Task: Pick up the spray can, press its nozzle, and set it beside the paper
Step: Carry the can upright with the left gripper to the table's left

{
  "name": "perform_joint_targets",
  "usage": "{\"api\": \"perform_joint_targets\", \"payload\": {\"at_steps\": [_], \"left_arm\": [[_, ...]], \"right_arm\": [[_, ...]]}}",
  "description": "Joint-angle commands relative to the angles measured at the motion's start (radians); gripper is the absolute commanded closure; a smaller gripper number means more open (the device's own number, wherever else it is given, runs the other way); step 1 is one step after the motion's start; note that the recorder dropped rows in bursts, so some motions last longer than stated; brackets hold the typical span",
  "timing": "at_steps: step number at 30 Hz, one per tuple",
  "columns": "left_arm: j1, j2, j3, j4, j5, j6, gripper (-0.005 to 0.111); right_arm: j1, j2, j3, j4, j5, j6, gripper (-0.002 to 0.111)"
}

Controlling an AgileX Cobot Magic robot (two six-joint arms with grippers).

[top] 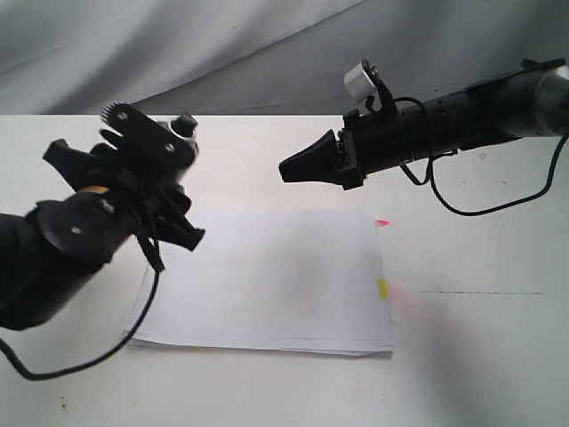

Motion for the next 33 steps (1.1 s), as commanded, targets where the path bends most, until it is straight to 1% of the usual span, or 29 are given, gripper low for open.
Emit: {"api": "perform_joint_targets", "payload": {"at_steps": [1, 3, 5, 8, 10, 13, 15, 19, 20, 26, 30, 33], "left_arm": [[0.124, -0.099, -0.012, 0.211, 0.102, -0.326, 0.107], [0.189, -0.127, -0.012, 0.332, 0.144, -0.501, 0.107], [0.243, -0.139, -0.012, 0.45, 0.149, -0.66, 0.107], [0.32, -0.139, -0.012, 0.704, 0.147, -0.935, 0.107], [0.363, -0.131, -0.012, 0.884, 0.127, -1.126, 0.107], [0.417, -0.105, -0.012, 1.033, 0.062, -1.302, 0.107], [0.446, -0.075, -0.012, 1.065, 0.03, -1.345, 0.107], [0.481, 0.023, -0.012, 1.121, -0.023, -1.348, 0.107], [0.484, 0.047, -0.012, 1.129, -0.039, -1.348, 0.107], [0.488, 0.221, -0.012, 1.138, -0.227, -1.366, 0.107], [0.488, 0.324, -0.012, 1.128, -0.301, -1.366, 0.107], [0.488, 0.379, -0.012, 1.126, -0.353, -1.41, 0.107]], "right_arm": [[-0.004, -0.011, 0.008, -0.018, 0.013, 0.028, 0.108], [-0.004, -0.011, 0.008, -0.024, 0.013, 0.033, 0.108], [-0.004, -0.011, 0.008, -0.024, 0.013, 0.035, 0.108], [-0.004, -0.011, 0.008, -0.024, 0.013, 0.045, 0.108], [-0.004, -0.011, 0.008, -0.026, 0.013, 0.047, 0.108], [-0.004, -0.011, 0.008, -0.026, 0.013, 0.047, 0.108], [-0.004, -0.011, 0.008, -0.026, 0.013, 0.047, 0.108], [-0.004, -0.011, 0.008, -0.026, 0.013, 0.05, 0.108], [-0.004, -0.011, 0.008, -0.026, 0.013, 0.05, 0.108], [-0.004, -0.011, 0.008, -0.03, 0.013, 0.058, 0.108], [-0.004, -0.011, 0.008, -0.032, 0.013, 0.058, 0.108], [-0.004, -0.011, 0.008, -0.038, 0.013, 0.058, 0.108]]}}
